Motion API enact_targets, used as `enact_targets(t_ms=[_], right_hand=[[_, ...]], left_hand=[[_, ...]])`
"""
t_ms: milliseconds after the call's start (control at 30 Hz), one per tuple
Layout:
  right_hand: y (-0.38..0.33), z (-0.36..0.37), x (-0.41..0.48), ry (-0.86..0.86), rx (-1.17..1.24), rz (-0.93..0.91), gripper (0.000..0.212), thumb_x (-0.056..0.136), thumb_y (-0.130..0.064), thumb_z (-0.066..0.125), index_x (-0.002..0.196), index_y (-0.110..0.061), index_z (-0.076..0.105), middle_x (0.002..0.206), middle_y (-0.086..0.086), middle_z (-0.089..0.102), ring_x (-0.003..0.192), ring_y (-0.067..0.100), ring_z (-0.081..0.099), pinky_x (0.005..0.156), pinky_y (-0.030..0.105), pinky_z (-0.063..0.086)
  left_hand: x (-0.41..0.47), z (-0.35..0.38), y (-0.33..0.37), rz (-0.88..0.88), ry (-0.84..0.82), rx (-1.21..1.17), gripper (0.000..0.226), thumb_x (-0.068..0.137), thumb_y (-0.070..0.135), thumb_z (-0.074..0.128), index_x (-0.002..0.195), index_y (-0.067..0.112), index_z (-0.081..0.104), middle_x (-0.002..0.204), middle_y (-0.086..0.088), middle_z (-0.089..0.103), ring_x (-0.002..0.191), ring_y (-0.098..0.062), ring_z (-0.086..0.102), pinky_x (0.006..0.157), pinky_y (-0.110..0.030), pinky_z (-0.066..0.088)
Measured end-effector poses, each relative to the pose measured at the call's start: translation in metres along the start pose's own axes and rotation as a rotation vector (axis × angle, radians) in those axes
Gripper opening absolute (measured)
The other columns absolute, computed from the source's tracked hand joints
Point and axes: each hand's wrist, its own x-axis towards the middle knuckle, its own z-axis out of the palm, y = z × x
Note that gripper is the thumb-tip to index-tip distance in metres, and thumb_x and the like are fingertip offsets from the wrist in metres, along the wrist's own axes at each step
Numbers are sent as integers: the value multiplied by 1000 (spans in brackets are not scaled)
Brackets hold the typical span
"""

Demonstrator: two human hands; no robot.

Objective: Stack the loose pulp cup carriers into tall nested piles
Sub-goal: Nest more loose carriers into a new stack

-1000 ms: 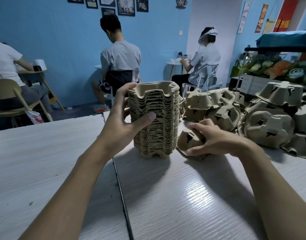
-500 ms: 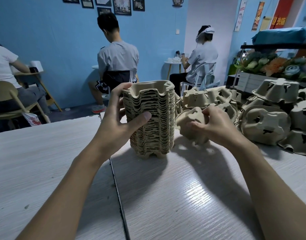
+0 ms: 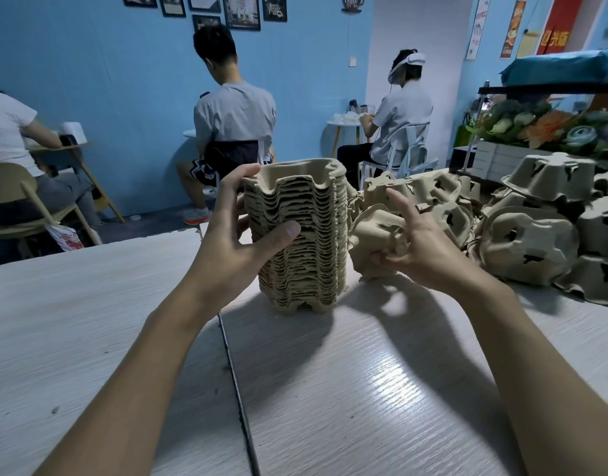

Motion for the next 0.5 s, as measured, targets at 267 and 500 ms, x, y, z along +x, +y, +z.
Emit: enact_targets(t_ms=[267, 500], right_hand=[[-2, -3, -4, -97, 7, -43, 93, 70, -33, 86, 142, -48, 29, 127, 0, 28, 106, 15, 46, 95, 22, 36], [-2, 0, -2, 70, -29, -33, 71, 68, -57, 79, 125, -37, 42, 121, -5, 41, 117, 16, 41, 103, 47, 37]], left_hand=[[0, 0, -1, 3, 0, 6, 66, 79, 33, 78, 132, 45, 41, 125, 7, 63, 116, -10, 59, 96, -32, 52], [-1, 1, 1, -8, 6, -12, 68, 78, 28, 76, 135, 41, 40, 121, 6, 62, 105, -3, 61, 84, -24, 53]])
